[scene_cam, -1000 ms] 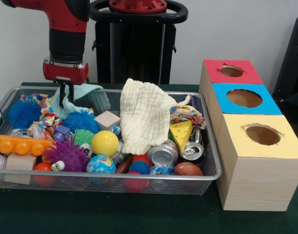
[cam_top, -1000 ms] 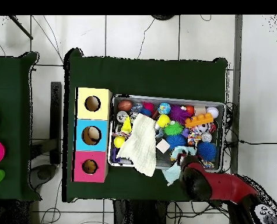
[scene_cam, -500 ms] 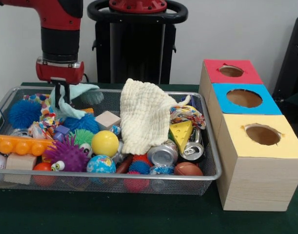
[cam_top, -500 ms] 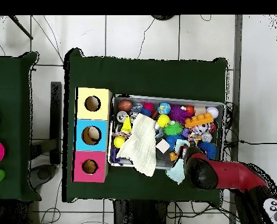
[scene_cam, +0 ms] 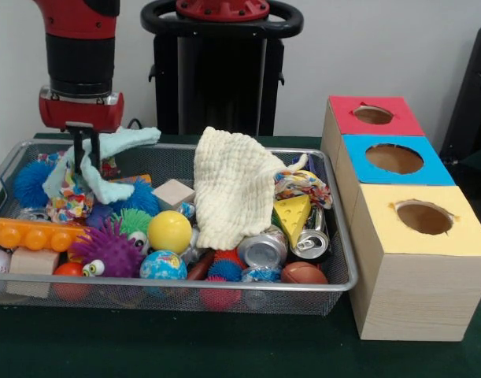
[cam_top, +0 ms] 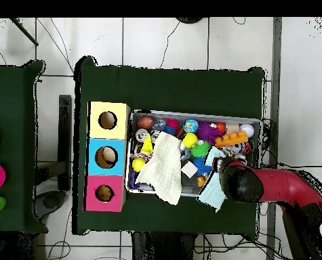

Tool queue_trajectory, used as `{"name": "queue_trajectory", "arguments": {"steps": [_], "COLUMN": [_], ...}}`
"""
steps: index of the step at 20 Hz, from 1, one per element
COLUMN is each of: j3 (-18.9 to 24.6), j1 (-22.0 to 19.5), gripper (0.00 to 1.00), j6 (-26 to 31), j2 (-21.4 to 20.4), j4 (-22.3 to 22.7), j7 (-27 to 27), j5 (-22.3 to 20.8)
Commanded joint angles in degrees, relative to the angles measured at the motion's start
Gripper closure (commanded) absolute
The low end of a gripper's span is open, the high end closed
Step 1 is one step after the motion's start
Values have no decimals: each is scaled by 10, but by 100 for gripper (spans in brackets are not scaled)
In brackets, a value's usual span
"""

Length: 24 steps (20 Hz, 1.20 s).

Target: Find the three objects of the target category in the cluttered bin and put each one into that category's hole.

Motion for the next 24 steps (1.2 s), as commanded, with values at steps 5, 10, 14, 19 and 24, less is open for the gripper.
{"name": "queue_trajectory", "arguments": {"steps": [5, 10, 14, 19, 24], "j3": [97, 120, 127, 134, 140], "j1": [-59, -80, -90, -103, -106], "gripper": [100, 100, 100, 100, 100], "j6": [-9, 5, 3, -6, 21], "j2": [64, 106, 140, 162, 160], "j4": [-50, -84, -104, -109, -112], "j7": [-186, -212, -213, -211, -233], "j5": [-80, -100, -120, -141, -155]}}
